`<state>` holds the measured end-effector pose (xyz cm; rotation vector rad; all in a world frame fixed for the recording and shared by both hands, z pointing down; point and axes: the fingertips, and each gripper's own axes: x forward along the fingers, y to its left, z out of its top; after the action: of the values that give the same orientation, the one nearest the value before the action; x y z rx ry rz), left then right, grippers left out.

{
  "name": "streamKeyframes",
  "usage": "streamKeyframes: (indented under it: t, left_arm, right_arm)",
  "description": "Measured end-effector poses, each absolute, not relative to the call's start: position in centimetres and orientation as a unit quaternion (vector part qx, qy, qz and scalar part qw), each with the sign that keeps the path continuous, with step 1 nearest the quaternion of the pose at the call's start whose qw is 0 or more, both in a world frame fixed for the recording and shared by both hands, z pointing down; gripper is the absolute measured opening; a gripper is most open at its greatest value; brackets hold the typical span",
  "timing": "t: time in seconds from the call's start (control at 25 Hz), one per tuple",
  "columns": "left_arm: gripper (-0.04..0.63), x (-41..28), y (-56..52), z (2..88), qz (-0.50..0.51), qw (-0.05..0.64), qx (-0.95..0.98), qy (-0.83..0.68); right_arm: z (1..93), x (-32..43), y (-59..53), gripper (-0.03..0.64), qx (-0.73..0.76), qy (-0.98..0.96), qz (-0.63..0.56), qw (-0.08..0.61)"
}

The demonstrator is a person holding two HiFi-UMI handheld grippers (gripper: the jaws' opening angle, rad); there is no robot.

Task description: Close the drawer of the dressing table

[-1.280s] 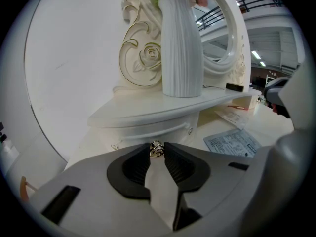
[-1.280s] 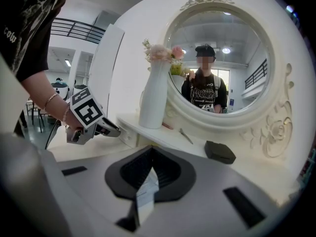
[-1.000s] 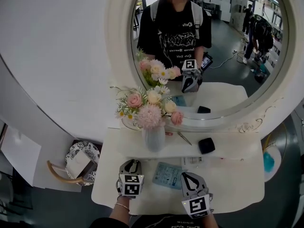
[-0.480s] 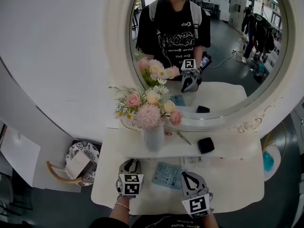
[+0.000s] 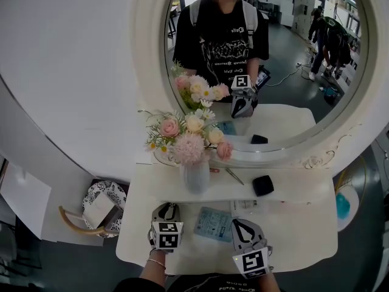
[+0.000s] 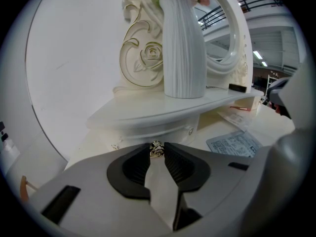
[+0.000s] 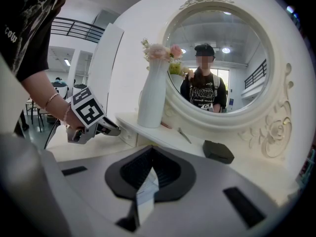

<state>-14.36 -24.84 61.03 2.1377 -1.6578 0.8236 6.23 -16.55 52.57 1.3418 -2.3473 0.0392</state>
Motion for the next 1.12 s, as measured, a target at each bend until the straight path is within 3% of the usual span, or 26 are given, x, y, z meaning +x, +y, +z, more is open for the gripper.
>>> streamKeyframes:
  t: [1.12]
  left_arm:
    - [0.1, -14.33, -25.44, 60.77, 0.284, 0.152, 0.745, -0.584]
  right_arm:
    - [52.73, 6.31, -16.48, 0.011, 0.489, -0.845, 0.017, 0.214]
